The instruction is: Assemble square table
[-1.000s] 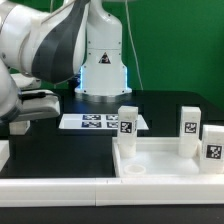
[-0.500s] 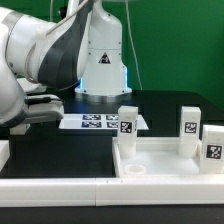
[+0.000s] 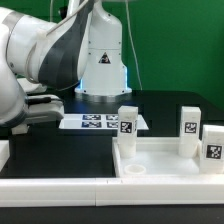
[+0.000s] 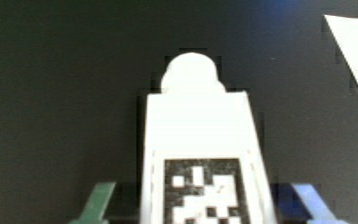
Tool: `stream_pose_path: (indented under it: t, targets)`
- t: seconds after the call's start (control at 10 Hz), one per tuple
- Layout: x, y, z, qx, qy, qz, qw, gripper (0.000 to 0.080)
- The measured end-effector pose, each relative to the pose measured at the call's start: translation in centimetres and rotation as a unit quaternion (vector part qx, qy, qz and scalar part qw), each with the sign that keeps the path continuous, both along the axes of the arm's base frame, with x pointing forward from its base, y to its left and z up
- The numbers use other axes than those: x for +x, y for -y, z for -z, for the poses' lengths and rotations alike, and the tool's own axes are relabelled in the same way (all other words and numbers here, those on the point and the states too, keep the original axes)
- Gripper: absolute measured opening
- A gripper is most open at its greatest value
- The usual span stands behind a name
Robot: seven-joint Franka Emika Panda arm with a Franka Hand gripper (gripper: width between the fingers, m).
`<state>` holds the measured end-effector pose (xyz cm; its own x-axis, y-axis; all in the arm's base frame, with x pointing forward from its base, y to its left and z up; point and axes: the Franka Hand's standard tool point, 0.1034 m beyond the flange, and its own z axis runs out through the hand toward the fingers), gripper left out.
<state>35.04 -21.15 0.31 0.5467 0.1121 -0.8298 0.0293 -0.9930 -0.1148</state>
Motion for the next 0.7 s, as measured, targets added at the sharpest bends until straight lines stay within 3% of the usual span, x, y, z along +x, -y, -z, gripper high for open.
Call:
stream_pose_path:
  t: [0.5, 0.7]
  targets:
    - [0.3, -0.1, -0.2, 0.000, 0.001, -0.002, 1.000, 0.0282]
    - [4.0, -1.6, -4.3, 0.008, 0.016, -0.020, 1.000, 0.0282]
